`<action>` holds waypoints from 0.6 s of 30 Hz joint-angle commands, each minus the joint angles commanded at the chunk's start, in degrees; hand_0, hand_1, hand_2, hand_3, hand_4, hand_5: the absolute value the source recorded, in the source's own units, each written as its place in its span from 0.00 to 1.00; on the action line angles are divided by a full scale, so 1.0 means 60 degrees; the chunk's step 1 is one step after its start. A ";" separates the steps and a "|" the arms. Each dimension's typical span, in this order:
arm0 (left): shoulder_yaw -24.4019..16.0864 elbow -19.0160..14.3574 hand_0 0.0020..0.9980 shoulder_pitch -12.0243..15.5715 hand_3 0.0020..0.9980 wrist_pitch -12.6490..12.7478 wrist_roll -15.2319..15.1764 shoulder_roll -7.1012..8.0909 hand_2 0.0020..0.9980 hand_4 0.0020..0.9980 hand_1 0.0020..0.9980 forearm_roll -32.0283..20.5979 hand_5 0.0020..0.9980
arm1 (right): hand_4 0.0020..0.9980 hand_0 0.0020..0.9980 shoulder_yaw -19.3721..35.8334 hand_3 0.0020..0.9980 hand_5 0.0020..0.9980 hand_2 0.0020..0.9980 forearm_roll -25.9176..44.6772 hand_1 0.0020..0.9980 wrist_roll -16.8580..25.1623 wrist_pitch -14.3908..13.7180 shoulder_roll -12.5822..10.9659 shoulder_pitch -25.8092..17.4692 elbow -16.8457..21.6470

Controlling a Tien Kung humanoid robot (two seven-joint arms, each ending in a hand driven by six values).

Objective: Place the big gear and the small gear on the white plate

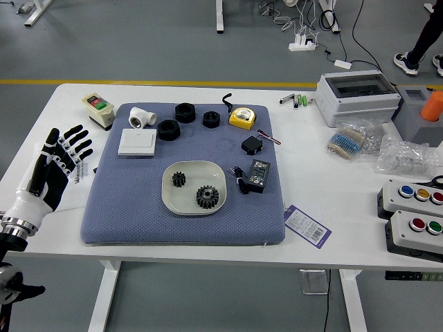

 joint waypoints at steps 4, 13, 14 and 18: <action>0.0013 -0.0026 0.85 -0.0017 0.86 0.0009 0.0008 0.0000 0.92 0.97 0.87 -0.0007 0.92 | 0.89 0.72 0.0063 0.62 0.73 0.76 0.0017 0.73 0.0006 0.0007 0.0005 0.0002 -0.0005; -0.0050 -0.0038 0.85 -0.0015 0.86 0.0020 0.0022 0.0006 0.92 0.97 0.87 0.0004 0.92 | 0.89 0.72 0.0107 0.62 0.73 0.76 0.0009 0.73 0.0008 -0.0002 0.0010 0.0015 -0.0001; -0.0054 -0.0038 0.85 -0.0016 0.86 0.0023 0.0021 0.0006 0.92 0.97 0.86 0.0002 0.92 | 0.89 0.72 0.0106 0.62 0.73 0.76 0.0007 0.73 0.0007 -0.0001 0.0006 0.0015 0.0000; -0.0052 -0.0039 0.85 -0.0017 0.86 0.0028 0.0020 0.0004 0.92 0.97 0.86 -0.0002 0.92 | 0.89 0.72 0.0106 0.62 0.73 0.76 0.0005 0.73 0.0005 -0.0001 -0.0002 0.0014 0.0002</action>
